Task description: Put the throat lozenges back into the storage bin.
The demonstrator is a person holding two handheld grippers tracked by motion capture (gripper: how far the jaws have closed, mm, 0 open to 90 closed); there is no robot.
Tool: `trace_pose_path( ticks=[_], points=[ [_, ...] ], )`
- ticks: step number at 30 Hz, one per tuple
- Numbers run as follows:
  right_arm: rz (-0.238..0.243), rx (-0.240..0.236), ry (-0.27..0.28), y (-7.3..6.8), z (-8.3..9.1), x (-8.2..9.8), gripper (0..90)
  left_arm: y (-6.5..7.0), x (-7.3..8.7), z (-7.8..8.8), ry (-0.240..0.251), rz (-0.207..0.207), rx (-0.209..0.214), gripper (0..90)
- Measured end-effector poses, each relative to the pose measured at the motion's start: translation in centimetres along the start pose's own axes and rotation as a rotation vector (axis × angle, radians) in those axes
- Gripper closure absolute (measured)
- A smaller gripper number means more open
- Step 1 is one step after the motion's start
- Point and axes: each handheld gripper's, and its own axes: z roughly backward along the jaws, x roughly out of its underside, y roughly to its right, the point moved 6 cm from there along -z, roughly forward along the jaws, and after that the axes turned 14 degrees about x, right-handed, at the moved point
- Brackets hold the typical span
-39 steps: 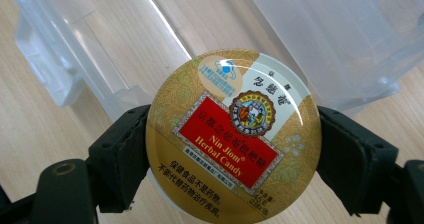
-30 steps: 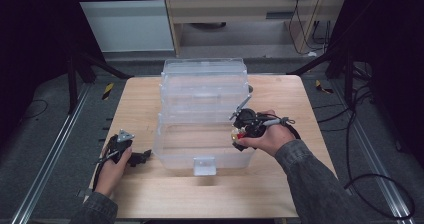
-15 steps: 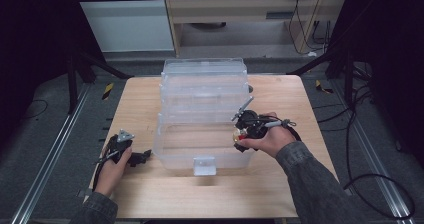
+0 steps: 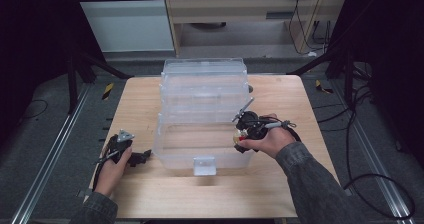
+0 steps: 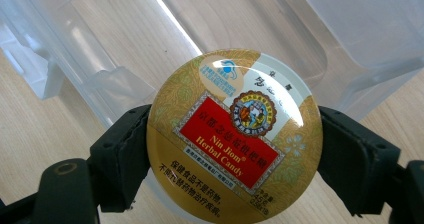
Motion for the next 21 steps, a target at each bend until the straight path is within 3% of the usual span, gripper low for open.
trace_pose_path(
  ticks=[21],
  points=[
    [-0.017, -0.009, -0.013, 0.05, -0.11, 0.00, 20.1, -0.01, -0.01, 0.00, 0.000, -0.002, 0.001, 0.0]
  ],
)
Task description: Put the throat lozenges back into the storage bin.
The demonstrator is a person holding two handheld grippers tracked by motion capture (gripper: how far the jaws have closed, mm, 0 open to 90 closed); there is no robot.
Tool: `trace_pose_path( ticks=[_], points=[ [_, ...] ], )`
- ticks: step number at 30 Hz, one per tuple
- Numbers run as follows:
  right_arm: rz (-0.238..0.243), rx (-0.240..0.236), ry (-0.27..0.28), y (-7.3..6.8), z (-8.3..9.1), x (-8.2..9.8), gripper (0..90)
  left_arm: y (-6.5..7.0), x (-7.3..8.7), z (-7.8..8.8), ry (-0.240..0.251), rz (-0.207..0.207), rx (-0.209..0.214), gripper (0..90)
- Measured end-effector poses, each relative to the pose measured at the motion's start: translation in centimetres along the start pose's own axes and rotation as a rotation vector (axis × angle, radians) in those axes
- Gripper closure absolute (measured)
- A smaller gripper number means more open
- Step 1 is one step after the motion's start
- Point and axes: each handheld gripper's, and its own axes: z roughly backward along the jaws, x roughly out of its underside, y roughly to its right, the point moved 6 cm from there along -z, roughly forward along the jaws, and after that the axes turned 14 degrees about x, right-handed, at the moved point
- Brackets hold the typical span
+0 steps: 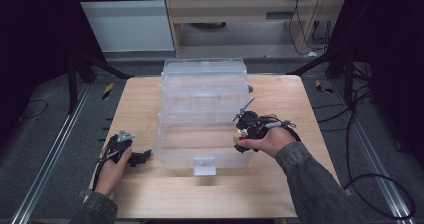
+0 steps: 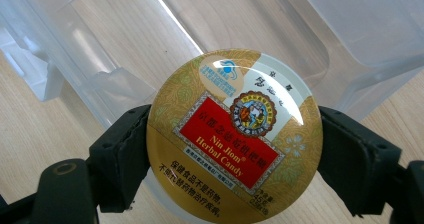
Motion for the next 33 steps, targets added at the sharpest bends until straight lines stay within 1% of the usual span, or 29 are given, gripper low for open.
trace_pose_path(
  ticks=[1, 5, 10, 15, 19, 24, 29, 33],
  points=[
    [0.001, -0.005, 0.002, 0.1, -0.1, 0.0, 15.5, 0.0, 0.0, 0.0, 0.000, 0.000, 0.000, 0.0],
    [-0.011, 0.004, 0.012, 0.3, 0.2, 0.0, 14.2, 0.0, 0.0, 0.0, -0.001, -0.001, 0.001, 0.0],
    [-0.013, 0.012, 0.026, 0.6, 0.9, 0.1, 21.8, 0.0, 0.0, 0.0, 0.003, 0.001, 0.001, 0.0],
    [-0.012, 0.021, 0.039, 1.0, 1.5, 0.1, 31.4, 0.0, 0.0, 0.0, 0.003, 0.001, 0.001, 0.0],
    [-0.003, 0.030, 0.049, 1.3, 1.7, 0.0, 35.1, 0.0, 0.0, 0.0, -0.002, -0.003, 0.001, 0.0],
    [0.004, 0.046, 0.056, 1.4, 2.0, 0.0, 35.1, 0.0, 0.0, 0.0, -0.001, -0.002, 0.001, 0.0],
    [0.014, 0.051, 0.063, 1.5, 2.2, -0.1, 34.1, 0.0, 0.0, 0.0, -0.001, -0.002, 0.001, 0.0],
    [0.019, 0.065, 0.065, 1.6, 2.5, -0.2, 30.5, 0.0, 0.0, 0.1, -0.003, -0.013, 0.007, 0.5]
  ],
)
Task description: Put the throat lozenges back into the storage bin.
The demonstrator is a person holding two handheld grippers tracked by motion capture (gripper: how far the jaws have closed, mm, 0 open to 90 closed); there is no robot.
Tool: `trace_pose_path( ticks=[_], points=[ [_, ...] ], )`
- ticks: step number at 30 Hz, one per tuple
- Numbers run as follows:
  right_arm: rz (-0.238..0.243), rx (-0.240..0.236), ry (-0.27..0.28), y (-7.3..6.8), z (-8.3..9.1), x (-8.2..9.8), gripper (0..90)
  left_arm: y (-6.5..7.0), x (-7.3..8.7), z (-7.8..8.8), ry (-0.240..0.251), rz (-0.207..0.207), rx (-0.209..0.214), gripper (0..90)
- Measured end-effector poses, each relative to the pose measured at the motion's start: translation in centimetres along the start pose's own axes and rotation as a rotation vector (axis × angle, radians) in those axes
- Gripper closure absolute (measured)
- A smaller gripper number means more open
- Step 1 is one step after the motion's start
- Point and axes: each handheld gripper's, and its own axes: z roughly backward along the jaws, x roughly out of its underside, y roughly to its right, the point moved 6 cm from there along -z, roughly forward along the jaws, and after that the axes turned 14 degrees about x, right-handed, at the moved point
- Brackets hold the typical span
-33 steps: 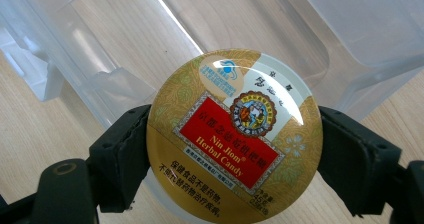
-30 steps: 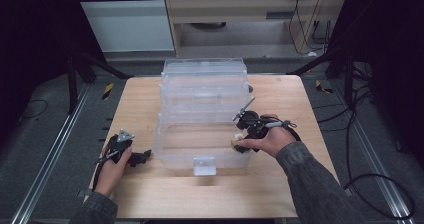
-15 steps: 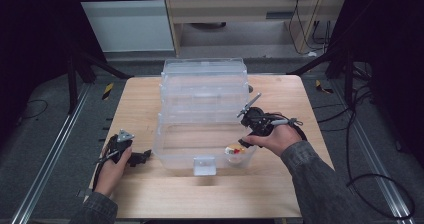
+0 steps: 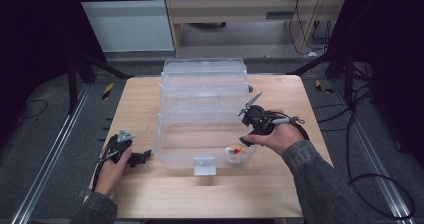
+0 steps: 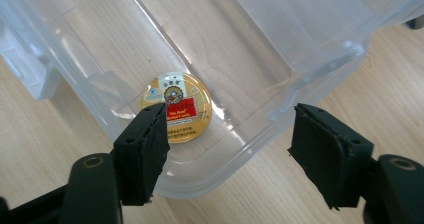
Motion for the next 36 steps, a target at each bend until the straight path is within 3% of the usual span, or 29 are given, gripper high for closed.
trace_pose_path(
  ticks=[8, 19, 25, 31, 36],
  points=[
    [0.024, 0.045, 0.016, 0.6, 0.6, -0.1, 25.8, 0.2, -0.9, 1.4, 0.038, -0.013, 0.008, 2.8],
    [0.030, 0.061, 0.033, 1.5, 1.2, -0.5, 23.1, 2.2, -3.6, 4.9, 0.129, -0.089, 0.064, 3.1],
    [0.020, 0.070, 0.040, 2.2, 1.4, -0.7, 19.6, 3.0, -4.6, 6.2, 0.147, -0.120, 0.082, 2.8],
    [0.015, 0.067, 0.035, 2.7, 1.7, -1.1, 16.0, 4.5, -6.2, 8.1, 0.175, -0.184, 0.102, 2.4],
    [0.034, 0.087, 0.052, 3.2, 1.8, -1.6, 19.4, 6.6, -6.8, 8.0, 0.145, -0.259, 0.145, 2.2]
  ],
)
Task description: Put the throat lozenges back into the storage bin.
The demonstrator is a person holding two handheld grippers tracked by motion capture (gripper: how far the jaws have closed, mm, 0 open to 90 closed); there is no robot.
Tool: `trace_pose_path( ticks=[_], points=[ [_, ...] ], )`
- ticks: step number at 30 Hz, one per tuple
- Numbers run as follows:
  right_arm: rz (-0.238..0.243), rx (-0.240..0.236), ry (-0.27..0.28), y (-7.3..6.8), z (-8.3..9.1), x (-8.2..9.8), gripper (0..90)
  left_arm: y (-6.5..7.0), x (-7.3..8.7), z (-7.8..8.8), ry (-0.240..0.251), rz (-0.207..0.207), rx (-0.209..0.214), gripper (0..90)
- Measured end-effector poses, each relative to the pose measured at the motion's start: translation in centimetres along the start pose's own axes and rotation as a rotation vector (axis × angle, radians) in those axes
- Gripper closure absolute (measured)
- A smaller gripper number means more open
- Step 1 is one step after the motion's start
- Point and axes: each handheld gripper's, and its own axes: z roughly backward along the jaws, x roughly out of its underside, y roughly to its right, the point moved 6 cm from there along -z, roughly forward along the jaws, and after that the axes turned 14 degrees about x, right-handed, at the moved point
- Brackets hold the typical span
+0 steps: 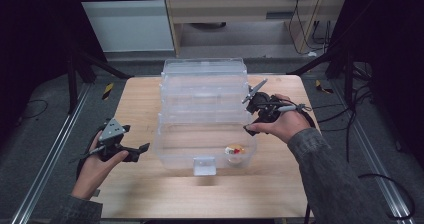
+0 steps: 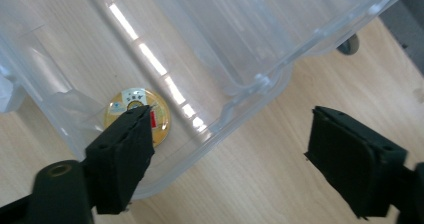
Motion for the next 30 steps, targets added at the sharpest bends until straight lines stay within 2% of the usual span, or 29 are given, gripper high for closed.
trace_pose_path(
  ticks=[3, 9, 10, 13, 18, 25, 30],
  points=[
    [0.014, 0.010, 0.002, 0.2, 0.1, -0.2, 20.7, 0.9, -0.5, -0.2, -0.011, -0.029, 0.025, 2.2],
    [0.026, 0.017, 0.023, 0.8, 0.6, -1.0, 25.0, 2.2, -1.5, -0.3, -0.006, -0.054, 0.058, 2.5],
    [0.027, 0.017, 0.029, 1.0, 0.8, -1.3, 26.2, 2.8, -1.8, -0.3, -0.010, -0.072, 0.069, 2.5],
    [0.032, 0.016, 0.032, 1.3, 0.9, -1.7, 28.7, 3.5, -2.2, -0.5, -0.014, -0.090, 0.091, 2.5],
    [0.048, 0.024, 0.043, 1.8, 0.9, -2.7, 31.7, 4.3, -2.1, -1.3, -0.043, -0.116, 0.113, 2.5],
    [0.069, 0.037, 0.074, 2.6, 0.8, -4.6, 31.5, 5.2, -2.1, -1.9, -0.076, -0.147, 0.139, 2.7],
    [0.068, 0.053, 0.095, 3.2, 0.6, -5.8, 32.3, 6.0, -2.3, -2.4, -0.105, -0.175, 0.164, 3.1]
  ],
)
